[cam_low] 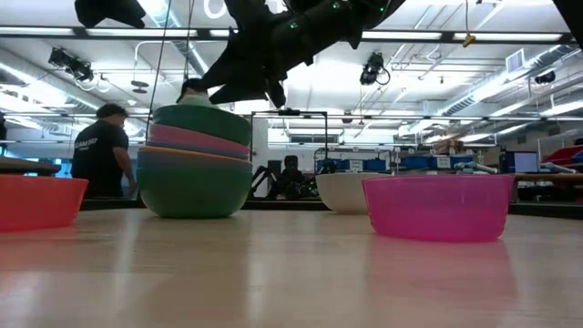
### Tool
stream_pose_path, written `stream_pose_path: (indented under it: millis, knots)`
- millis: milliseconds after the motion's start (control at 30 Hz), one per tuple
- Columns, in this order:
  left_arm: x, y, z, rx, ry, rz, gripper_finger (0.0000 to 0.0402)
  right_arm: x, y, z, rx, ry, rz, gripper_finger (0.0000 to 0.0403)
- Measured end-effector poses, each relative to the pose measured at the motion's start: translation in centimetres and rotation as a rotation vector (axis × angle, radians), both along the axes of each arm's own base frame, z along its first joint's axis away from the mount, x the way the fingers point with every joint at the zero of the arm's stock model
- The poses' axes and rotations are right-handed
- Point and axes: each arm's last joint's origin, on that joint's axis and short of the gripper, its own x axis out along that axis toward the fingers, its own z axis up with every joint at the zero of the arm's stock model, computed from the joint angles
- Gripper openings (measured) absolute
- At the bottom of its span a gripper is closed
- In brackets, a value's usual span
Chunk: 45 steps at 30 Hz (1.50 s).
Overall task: Nest bowls inside each other
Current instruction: Stack the green bowl on top of the pink bowl, then stack the white bowl on top of the green bowl
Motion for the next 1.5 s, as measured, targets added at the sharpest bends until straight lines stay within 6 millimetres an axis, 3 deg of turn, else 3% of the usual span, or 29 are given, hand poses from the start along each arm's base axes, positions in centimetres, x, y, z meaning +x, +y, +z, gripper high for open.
stream_pose_path:
  millis: [400,667,933,1133,1267,1500]
  knots:
    - [0.0,0.0,0.0,0.0,0.0,0.001,0.0133,0.1,2.5,0.5,-0.122,-0.048,-0.035,0.0156]
    - [0.1,0.0,-0.4,-0.011,0.011,0.009,0.0133,-2.6,2.1,3.1,-0.364,0.067,-0.315,0.0153]
    - [2.6,-0.4,-4.1,-0.09,-0.029,-0.033,0.0133,-7.9,-1.3,5.7,-0.395,0.254,-0.747,0.0149]
    - [5.3,-0.8,-6.9,-0.107,-0.142,-0.089,0.0133,-10.8,-4.9,4.8,-0.3,0.447,-0.917,0.0138]
    - [5.9,-0.9,-7.6,-0.116,-0.158,-0.085,0.0133,-11.4,-7.2,2.9,-0.157,0.562,-0.878,0.0132]
    - [5.8,-0.8,-7.4,-0.123,-0.178,-0.082,0.0133,-11.6,-10.3,-0.6,0.039,0.594,-0.72,0.0138]
